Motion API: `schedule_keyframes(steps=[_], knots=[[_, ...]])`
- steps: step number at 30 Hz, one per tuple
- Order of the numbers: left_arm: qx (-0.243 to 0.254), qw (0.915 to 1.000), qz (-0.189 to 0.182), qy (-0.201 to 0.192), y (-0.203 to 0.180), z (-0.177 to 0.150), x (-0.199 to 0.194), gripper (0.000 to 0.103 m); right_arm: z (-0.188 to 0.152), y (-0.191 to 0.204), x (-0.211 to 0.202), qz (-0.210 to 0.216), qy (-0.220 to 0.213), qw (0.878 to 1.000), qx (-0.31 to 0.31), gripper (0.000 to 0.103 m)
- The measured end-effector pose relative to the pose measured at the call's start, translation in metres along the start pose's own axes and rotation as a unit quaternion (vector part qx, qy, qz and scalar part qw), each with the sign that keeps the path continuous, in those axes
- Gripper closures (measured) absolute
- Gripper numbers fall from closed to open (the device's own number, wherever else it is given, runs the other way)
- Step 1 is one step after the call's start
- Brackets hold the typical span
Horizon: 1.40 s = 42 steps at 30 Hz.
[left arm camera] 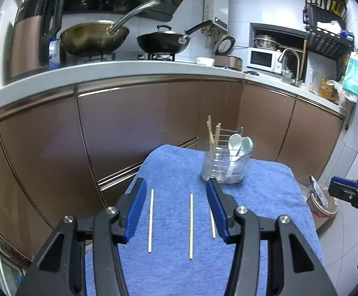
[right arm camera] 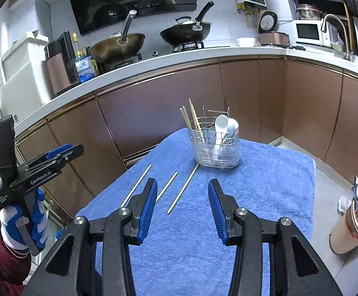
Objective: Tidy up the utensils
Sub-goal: 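Lower both grippers to the towel and grasp a chopstick with the right gripper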
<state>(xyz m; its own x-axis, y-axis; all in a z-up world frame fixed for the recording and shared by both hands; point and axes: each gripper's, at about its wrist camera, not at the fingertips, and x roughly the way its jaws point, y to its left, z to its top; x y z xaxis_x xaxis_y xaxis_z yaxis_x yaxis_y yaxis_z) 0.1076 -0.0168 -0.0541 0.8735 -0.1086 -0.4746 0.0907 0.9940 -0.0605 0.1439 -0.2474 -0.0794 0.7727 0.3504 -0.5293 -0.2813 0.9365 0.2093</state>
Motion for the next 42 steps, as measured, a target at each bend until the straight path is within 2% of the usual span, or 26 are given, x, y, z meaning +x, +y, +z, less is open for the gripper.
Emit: schedule_keyframes(steps=[10, 16, 20, 24, 29, 34, 42], knots=[[-0.017, 0.9979, 0.003, 0.063, 0.037, -0.013, 0.056, 0.055, -0.005, -0.002, 0.058, 0.007, 0.054, 0.998, 0.012, 0.061], [-0.021, 0.9922, -0.008, 0.123, 0.049, -0.028, 0.105, 0.055, -0.005, -0.002, 0.114, 0.014, 0.105, 0.994, 0.017, 0.069], [-0.02, 0.9832, -0.045, 0.176, 0.047, -0.036, 0.145, 0.055, -0.002, -0.001, 0.16, 0.021, 0.142, 0.989, 0.02, 0.074], [-0.005, 0.9694, -0.082, 0.231, 0.034, -0.041, 0.192, 0.055, -0.001, -0.002, 0.212, 0.021, 0.179, 0.983, 0.02, 0.078], [0.011, 0.9545, -0.109, 0.277, 0.018, -0.044, 0.237, 0.055, -0.001, -0.008, 0.263, 0.022, 0.213, 0.976, 0.029, 0.083], [0.027, 0.9435, -0.128, 0.305, 0.0, -0.044, 0.268, 0.056, 0.003, -0.011, 0.3, 0.018, 0.231, 0.972, 0.033, 0.085], [0.051, 0.9349, -0.127, 0.327, -0.016, -0.05, 0.293, 0.057, 0.006, -0.012, 0.337, 0.012, 0.252, 0.967, 0.03, 0.085]])
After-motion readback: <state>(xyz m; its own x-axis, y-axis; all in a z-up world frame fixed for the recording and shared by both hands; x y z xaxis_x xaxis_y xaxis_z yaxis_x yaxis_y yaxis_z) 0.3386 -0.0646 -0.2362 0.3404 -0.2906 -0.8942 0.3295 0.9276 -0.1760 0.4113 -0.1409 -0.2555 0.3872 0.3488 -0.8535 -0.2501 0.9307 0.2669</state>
